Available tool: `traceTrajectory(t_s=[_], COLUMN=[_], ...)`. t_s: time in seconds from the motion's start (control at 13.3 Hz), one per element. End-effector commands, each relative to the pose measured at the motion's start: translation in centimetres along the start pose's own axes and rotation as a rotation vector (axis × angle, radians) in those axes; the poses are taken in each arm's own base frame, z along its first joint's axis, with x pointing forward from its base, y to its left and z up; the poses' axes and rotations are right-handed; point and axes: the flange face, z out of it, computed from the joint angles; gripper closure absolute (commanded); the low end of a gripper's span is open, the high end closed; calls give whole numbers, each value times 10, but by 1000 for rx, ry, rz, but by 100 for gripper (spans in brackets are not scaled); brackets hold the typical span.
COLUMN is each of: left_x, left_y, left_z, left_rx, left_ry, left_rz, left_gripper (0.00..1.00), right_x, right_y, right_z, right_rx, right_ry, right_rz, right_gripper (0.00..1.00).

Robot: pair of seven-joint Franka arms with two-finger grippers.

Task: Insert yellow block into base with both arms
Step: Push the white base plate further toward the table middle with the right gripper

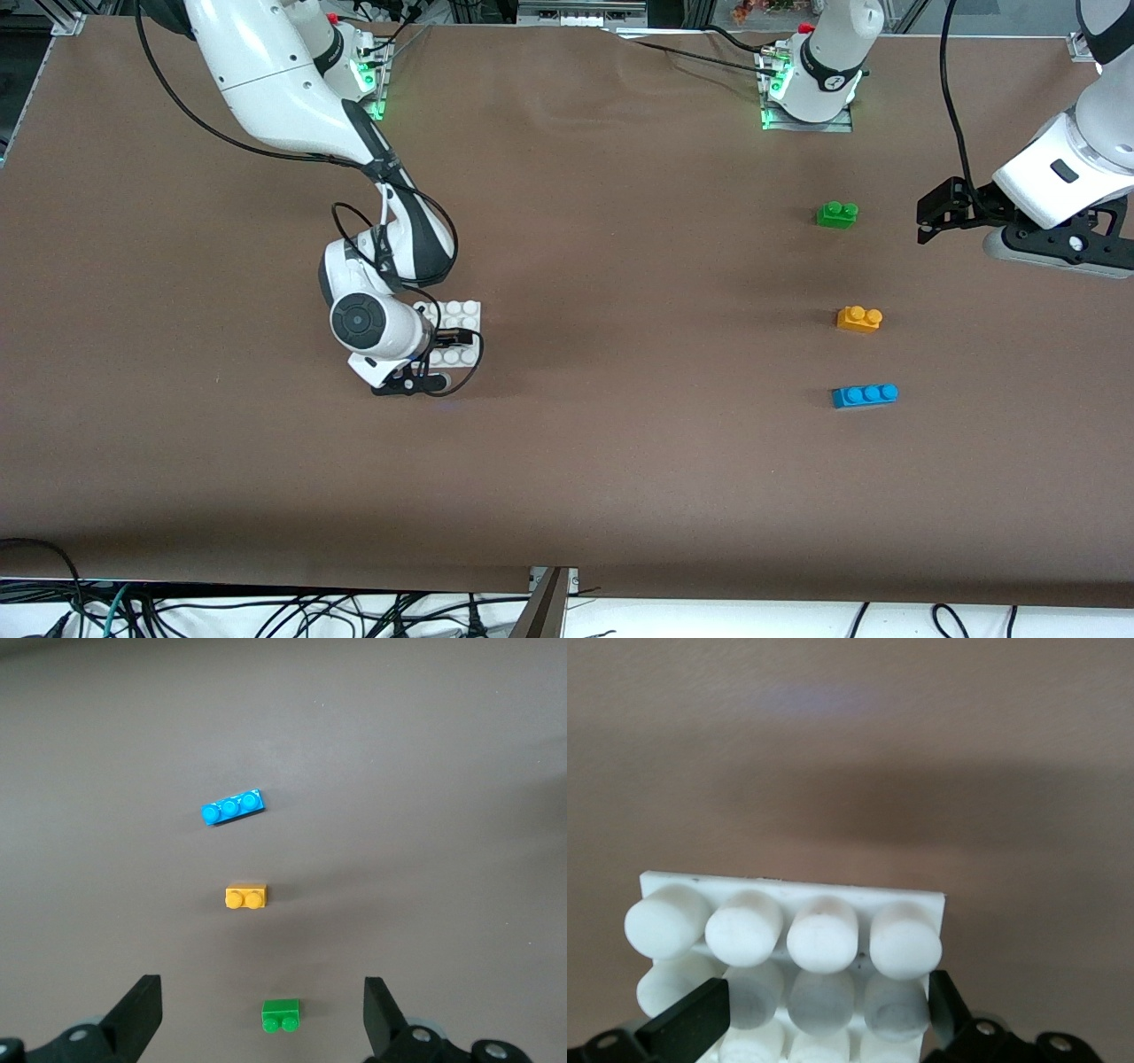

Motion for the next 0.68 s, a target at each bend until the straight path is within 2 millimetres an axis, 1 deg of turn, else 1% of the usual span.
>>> traceTrajectory(t_s=[0.0, 0.23, 0.38, 0.6], left_x=[-1, 0, 0, 0], left_y=[0, 1, 3, 3], left_z=[-6, -7, -7, -7], left_rx=[-14, -14, -14, -14], left_ry=[6, 8, 8, 8], left_rz=[-4, -2, 1, -1], left_gripper=[0, 0, 0, 0], right_x=[-5, -11, -15, -16], right_y=[-28, -50, -64, -84], right_z=[8, 11, 18, 24], right_rx=[12, 14, 15, 24], right_ry=[2, 26, 42, 67], right_rz=[22, 40, 57, 75], right_gripper=[0, 0, 0, 0])
